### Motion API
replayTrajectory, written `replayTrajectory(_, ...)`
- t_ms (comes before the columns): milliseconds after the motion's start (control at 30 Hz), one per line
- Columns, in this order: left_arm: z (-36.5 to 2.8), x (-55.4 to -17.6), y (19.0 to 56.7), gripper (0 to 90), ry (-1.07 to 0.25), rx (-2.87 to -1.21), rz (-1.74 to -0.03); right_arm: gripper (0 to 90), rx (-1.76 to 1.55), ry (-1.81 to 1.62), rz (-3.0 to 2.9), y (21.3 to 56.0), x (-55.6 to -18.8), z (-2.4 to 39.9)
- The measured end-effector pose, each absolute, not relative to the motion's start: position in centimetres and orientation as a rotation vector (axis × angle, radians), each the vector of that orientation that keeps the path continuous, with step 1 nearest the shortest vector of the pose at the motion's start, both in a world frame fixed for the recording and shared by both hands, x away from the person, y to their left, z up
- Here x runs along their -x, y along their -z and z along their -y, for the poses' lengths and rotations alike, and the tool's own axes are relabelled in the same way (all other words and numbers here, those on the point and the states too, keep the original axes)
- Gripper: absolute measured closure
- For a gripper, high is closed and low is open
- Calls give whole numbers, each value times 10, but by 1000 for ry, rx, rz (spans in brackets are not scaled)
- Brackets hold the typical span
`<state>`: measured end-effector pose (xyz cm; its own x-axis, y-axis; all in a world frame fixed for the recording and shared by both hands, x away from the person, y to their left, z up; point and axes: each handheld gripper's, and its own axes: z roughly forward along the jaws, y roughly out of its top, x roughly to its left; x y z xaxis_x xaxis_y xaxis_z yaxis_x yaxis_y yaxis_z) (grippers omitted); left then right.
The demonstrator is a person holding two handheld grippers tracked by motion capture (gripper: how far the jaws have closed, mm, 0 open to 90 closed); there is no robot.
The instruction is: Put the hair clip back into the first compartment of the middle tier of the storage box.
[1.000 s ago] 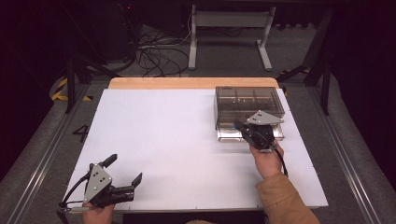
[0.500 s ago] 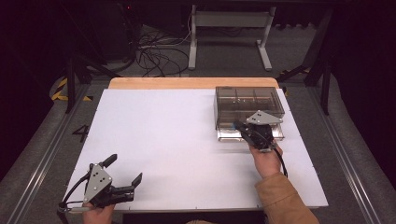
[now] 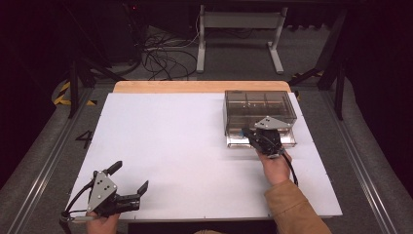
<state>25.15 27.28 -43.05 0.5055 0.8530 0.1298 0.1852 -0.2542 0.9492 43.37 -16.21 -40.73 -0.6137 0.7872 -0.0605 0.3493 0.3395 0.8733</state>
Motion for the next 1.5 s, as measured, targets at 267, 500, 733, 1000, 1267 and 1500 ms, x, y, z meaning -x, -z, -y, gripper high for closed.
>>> replayTrajectory(267, -273, -252, 431, 21, -824, -1736, -882, 891, -1011, -1207, -2153, 412, -436, 160)
replayTrajectory(500, -273, -252, 431, 21, -822, -1735, -882, 890, -1020, -1201, -2172, 415, -438, 158)
replayTrajectory(733, -273, -252, 431, 21, -821, -1738, -883, 890, -1028, -1195, -2194, 418, -438, 154)
replayTrajectory(1000, -273, -252, 431, 21, -819, -1735, -884, 890, -1036, -1187, -2201, 419, -439, 153)
replayTrajectory(1267, -273, -252, 431, 21, -822, -1738, -883, 890, -1056, -1175, -2199, 421, -442, 154)
replayTrajectory(1500, -273, -252, 431, 21, -820, -1735, -884, 857, -1061, -1160, -2197, 422, -443, 154)
